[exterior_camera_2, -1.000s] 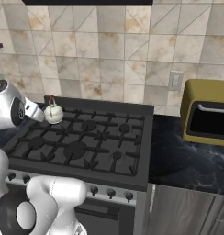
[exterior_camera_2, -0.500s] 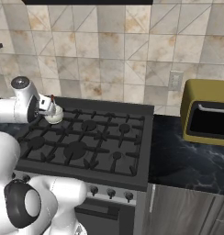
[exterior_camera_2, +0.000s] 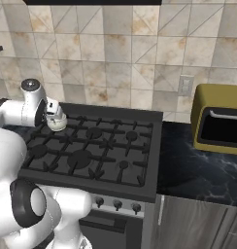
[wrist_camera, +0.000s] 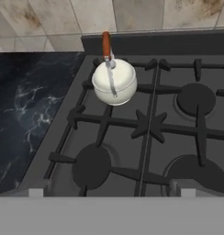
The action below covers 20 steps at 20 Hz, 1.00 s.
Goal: The kettle is done boiling. Turn off the stove, then wait for 300 timesteps before moving the kettle to the dining table.
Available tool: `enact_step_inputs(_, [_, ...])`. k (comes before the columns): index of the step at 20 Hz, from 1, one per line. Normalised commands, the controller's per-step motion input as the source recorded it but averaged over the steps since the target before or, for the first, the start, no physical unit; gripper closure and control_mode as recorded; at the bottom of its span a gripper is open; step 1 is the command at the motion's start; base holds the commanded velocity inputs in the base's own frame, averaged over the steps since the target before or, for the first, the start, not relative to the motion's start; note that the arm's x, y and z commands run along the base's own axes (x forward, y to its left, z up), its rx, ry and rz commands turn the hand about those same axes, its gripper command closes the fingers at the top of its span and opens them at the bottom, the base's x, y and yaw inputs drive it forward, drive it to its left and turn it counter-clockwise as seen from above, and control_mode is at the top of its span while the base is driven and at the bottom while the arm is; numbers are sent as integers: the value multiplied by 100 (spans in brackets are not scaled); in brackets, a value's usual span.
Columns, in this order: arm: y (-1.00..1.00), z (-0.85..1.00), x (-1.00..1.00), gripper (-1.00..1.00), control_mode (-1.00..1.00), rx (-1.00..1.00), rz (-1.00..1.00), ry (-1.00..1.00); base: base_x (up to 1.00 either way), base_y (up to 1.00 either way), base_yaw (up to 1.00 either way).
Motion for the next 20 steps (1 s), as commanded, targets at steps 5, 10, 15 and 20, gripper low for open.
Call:
enact_step_inputs(5, [0,-5,12,-100,-100,0,0,0,0,0,0])
enact_step_inputs(10, [11,-2,33,-100,-100,0,0,6,0,0,0])
enact_step_inputs(15, [26,4,34,-100,-100,-4,0,2,0,0,0])
enact_step_inputs(20, [37,6,32,-100,-100,-5,0,0,0,0,0])
